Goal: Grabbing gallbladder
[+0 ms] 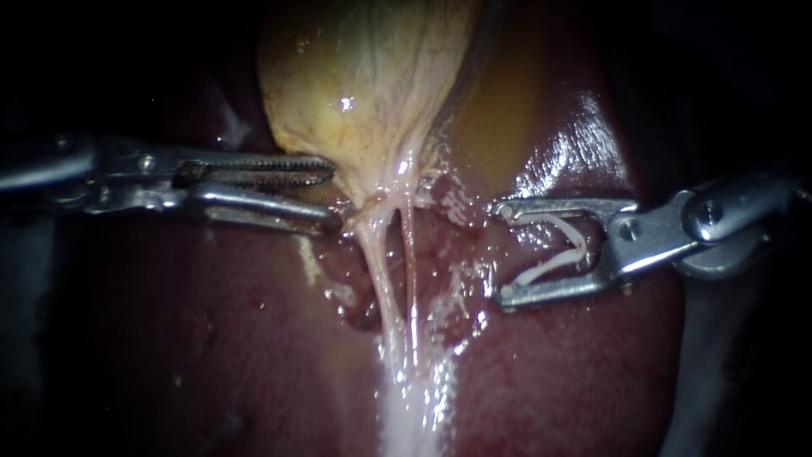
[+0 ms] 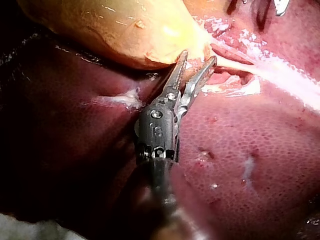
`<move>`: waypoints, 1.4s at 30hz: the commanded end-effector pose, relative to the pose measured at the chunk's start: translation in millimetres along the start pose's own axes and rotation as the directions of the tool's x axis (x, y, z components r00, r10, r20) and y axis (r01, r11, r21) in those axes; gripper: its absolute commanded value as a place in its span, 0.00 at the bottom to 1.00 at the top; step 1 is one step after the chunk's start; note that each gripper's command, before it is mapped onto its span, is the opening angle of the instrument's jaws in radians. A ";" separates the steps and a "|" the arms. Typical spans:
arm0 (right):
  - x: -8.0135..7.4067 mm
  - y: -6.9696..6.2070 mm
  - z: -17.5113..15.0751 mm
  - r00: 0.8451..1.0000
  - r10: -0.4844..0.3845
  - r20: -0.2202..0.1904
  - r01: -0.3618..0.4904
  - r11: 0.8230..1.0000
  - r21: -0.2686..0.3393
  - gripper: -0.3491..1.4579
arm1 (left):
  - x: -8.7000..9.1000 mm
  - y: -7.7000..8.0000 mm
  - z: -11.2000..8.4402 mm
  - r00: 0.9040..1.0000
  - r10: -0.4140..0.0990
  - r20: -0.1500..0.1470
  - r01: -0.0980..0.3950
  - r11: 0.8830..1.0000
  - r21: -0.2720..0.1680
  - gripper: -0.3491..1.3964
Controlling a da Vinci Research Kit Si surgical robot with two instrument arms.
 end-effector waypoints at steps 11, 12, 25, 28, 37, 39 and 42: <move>0.0 0.0 0.0 1.000 0.000 0.000 0.000 1.000 0.000 0.46 | 1.0 1.2 1.4 1.000 -0.012 -0.006 0.012 1.000 -0.008 0.45; 0.0 0.0 0.0 1.000 0.000 0.000 0.000 1.000 0.000 0.46 | 1.0 1.3 1.6 1.000 -0.012 -0.006 0.012 1.000 -0.007 0.45; 0.0 0.0 0.1 1.000 0.000 0.000 0.000 1.000 -0.001 0.46 | 0.2 1.8 4.0 1.000 -0.006 -0.007 0.006 1.000 -0.002 0.43; 0.0 0.0 0.1 1.000 0.000 0.000 0.000 1.000 -0.001 0.46 | -0.2 1.5 4.2 1.000 -0.004 -0.007 0.004 1.000 -0.002 0.43; 0.0 0.0 0.1 1.000 0.000 0.000 0.000 1.000 0.000 0.46 | -1.0 0.6 4.6 1.000 0.001 0.002 -0.001 1.000 -0.002 0.41; 0.1 0.0 0.1 1.000 0.000 0.000 0.000 1.000 -0.001 0.46 | -1.2 0.6 4.7 1.000 0.002 0.004 -0.002 1.000 -0.001 0.39; 0.1 0.0 0.1 1.000 0.000 0.000 0.000 1.000 -0.001 0.46 | -1.4 0.4 4.9 1.000 0.004 0.007 -0.004 1.000 0.000 0.37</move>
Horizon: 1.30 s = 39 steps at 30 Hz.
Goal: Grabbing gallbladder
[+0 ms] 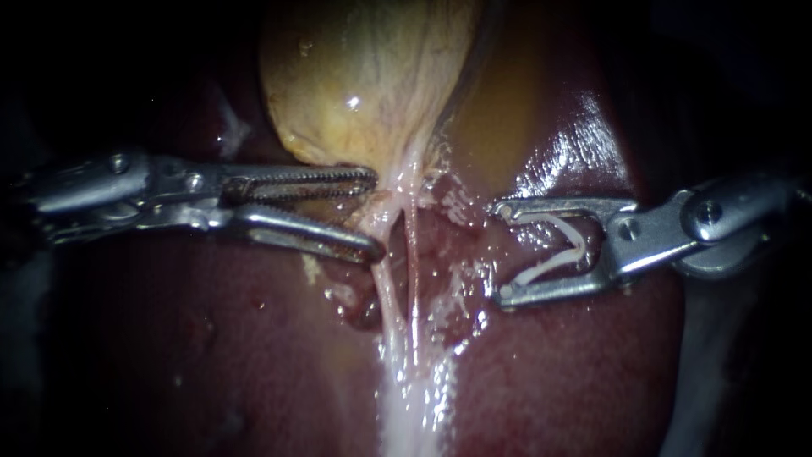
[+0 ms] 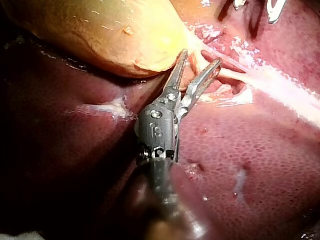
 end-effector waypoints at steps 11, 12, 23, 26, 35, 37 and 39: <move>0.0 0.0 0.1 1.000 0.000 0.000 0.000 1.000 0.000 0.46 | -0.5 -0.5 0.2 1.000 -0.009 0.022 0.009 1.000 0.003 0.20; 0.0 0.0 0.1 1.000 0.000 0.000 0.000 1.000 0.000 0.46 | -0.5 -0.6 0.2 1.000 -0.009 0.022 0.009 1.000 0.003 0.19; 0.1 0.0 0.1 1.000 0.000 0.000 0.000 1.000 0.000 0.46 | -1.0 -1.1 0.1 0.999 -0.018 0.052 0.018 1.000 0.002 0.00; 0.1 0.0 0.1 1.000 0.000 0.000 0.000 1.000 0.000 0.46 | -1.1 -1.1 -0.1 0.998 -0.018 0.063 0.017 1.000 0.004 0.00; 0.2 -0.1 0.0 1.000 0.000 0.000 0.000 1.000 0.000 0.46 | -1.2 -0.8 -0.5 0.996 -0.034 0.088 0.034 0.999 -0.001 0.00; 0.2 0.0 0.0 1.000 0.001 0.000 -0.001 1.000 0.000 0.46 | -1.3 -0.8 -0.5 0.995 -0.040 0.092 0.040 0.999 -0.003 0.00; 0.2 0.0 0.0 1.000 0.001 0.000 -0.001 1.000 0.000 0.46 | -1.3 -0.7 -0.6 0.994 -0.046 0.096 0.047 0.999 -0.008 0.00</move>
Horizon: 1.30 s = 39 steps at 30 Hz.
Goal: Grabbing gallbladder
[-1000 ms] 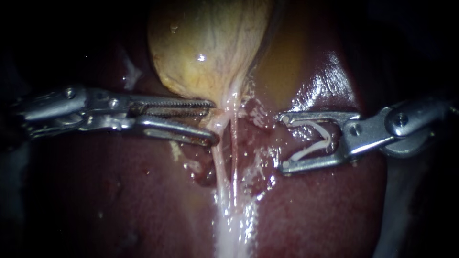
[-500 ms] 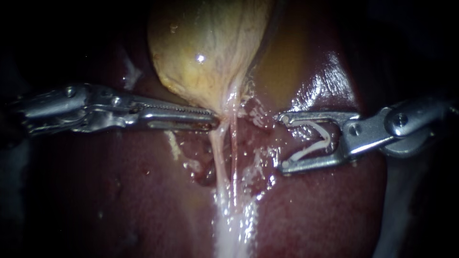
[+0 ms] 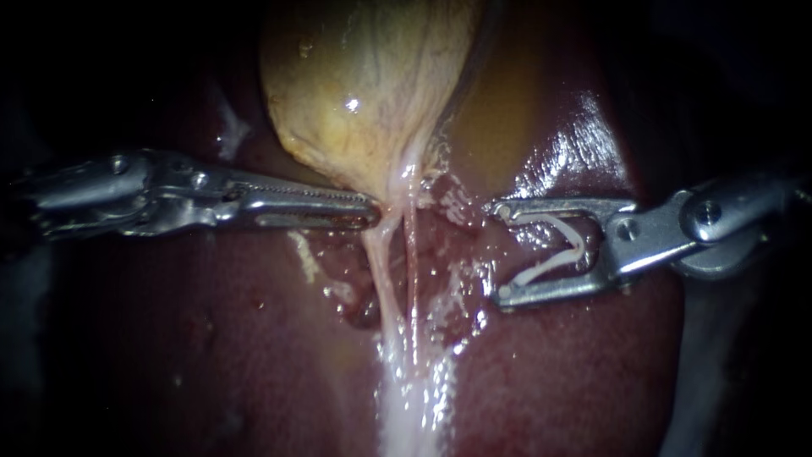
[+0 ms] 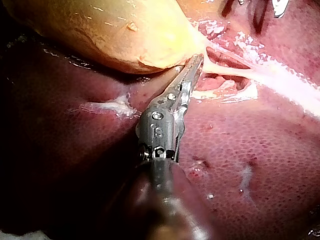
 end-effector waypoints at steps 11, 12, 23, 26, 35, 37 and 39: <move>0.0 0.0 0.0 1.000 0.000 0.000 0.000 1.000 0.000 0.46 | 0.0 0.2 -0.7 1.000 -0.029 0.004 0.029 1.000 -0.011 0.00; 0.0 0.0 0.0 1.000 0.000 0.000 0.000 1.000 0.000 0.46 | -0.1 0.2 -0.9 1.000 -0.029 0.004 0.029 1.000 -0.012 0.00; 0.0 0.0 -0.1 1.000 0.000 0.000 0.000 1.000 0.000 0.46 | 0.8 0.4 -4.9 0.999 -0.044 0.010 0.045 0.998 -0.036 0.00; 0.0 0.0 -0.1 1.000 0.000 0.000 0.000 1.000 0.000 0.46 | 1.6 0.5 -6.3 0.999 -0.048 0.010 0.049 0.998 -0.034 0.00; 0.0 0.0 -0.1 1.000 0.000 0.000 0.000 1.000 0.000 0.46 | 3.0 0.4 -8.7 0.998 -0.057 -0.012 0.057 0.998 -0.026 0.00; -0.1 0.0 -0.1 1.000 0.000 0.000 0.000 1.000 0.000 0.46 | 3.3 0.4 -8.9 0.998 -0.060 -0.024 0.059 0.998 -0.027 0.00; 0.0 0.0 -0.1 1.000 0.000 0.000 0.000 1.000 0.000 0.46 | 3.7 0.5 -9.2 0.998 -0.062 -0.030 0.061 0.998 -0.027 0.00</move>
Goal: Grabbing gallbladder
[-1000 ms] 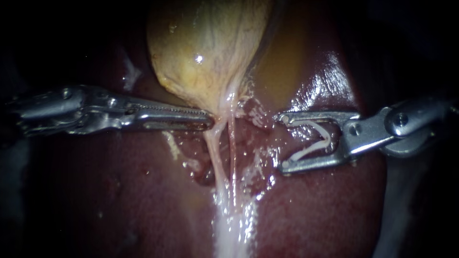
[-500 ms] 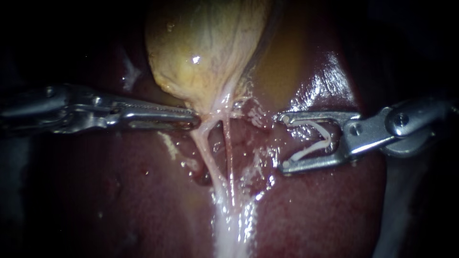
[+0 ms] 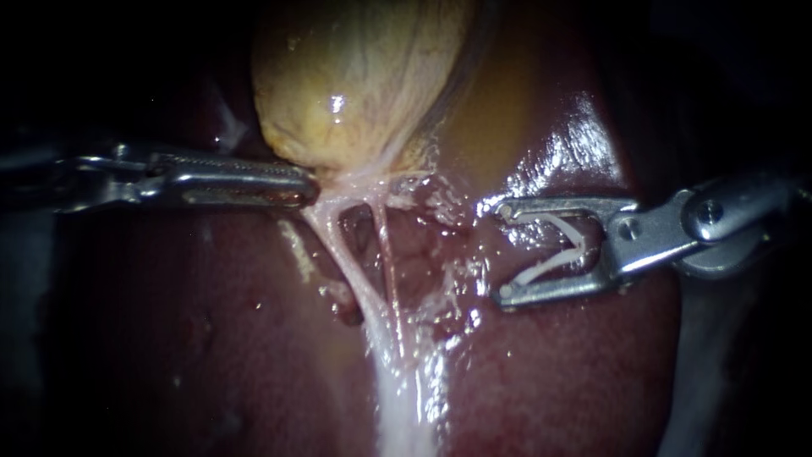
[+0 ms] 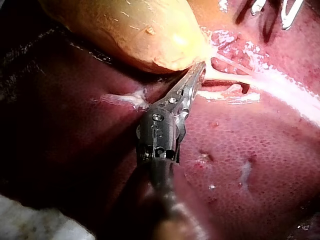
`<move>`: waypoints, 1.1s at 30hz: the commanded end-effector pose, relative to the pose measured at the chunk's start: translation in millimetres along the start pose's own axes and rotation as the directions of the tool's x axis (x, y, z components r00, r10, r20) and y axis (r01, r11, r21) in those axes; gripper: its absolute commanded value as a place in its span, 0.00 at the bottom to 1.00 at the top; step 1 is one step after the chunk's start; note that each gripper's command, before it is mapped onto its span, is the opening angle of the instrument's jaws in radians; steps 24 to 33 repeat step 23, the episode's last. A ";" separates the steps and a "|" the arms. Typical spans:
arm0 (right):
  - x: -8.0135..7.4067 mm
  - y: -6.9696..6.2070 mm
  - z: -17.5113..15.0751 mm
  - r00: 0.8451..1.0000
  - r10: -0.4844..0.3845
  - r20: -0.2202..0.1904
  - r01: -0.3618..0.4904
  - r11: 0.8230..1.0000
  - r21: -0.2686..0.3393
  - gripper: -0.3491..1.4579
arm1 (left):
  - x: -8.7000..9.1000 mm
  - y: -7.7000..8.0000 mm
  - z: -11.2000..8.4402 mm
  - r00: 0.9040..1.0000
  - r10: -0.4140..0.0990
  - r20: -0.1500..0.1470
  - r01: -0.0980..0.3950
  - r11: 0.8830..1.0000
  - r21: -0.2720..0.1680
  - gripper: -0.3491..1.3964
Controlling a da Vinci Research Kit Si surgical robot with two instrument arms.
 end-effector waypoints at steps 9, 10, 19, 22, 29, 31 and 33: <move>0.0 0.0 0.0 1.000 0.000 0.000 0.000 1.000 0.000 0.46 | 0.9 0.5 -0.7 1.000 -0.005 -0.020 0.005 1.000 -0.003 0.00; 0.0 0.0 0.0 1.000 0.000 0.000 0.000 1.000 0.000 0.46 | 0.9 0.5 -0.7 1.000 -0.005 -0.020 0.005 1.000 -0.003 0.00; 0.0 0.0 0.0 1.000 0.000 0.000 0.000 1.000 0.000 0.46 | 0.8 0.5 -0.7 1.000 -0.004 -0.020 0.004 1.000 -0.002 0.00; 0.0 0.0 0.0 1.000 0.000 0.000 0.000 1.000 0.000 0.46 | 0.8 0.5 -0.6 1.000 -0.004 -0.020 0.004 1.000 -0.002 0.00; 0.0 0.0 0.0 1.000 0.000 0.000 0.000 1.000 0.000 0.46 | 0.8 0.5 -0.6 1.000 -0.004 -0.020 0.004 1.000 -0.002 0.00; 0.0 0.0 0.0 1.000 0.000 0.000 0.000 1.000 0.000 0.46 | 0.8 0.5 -0.6 1.000 -0.004 -0.020 0.004 1.000 -0.002 0.00; 0.0 0.0 0.0 1.000 0.000 0.000 0.000 1.000 0.000 0.46 | 0.8 0.5 -0.6 1.000 -0.004 -0.020 0.004 1.000 -0.002 0.00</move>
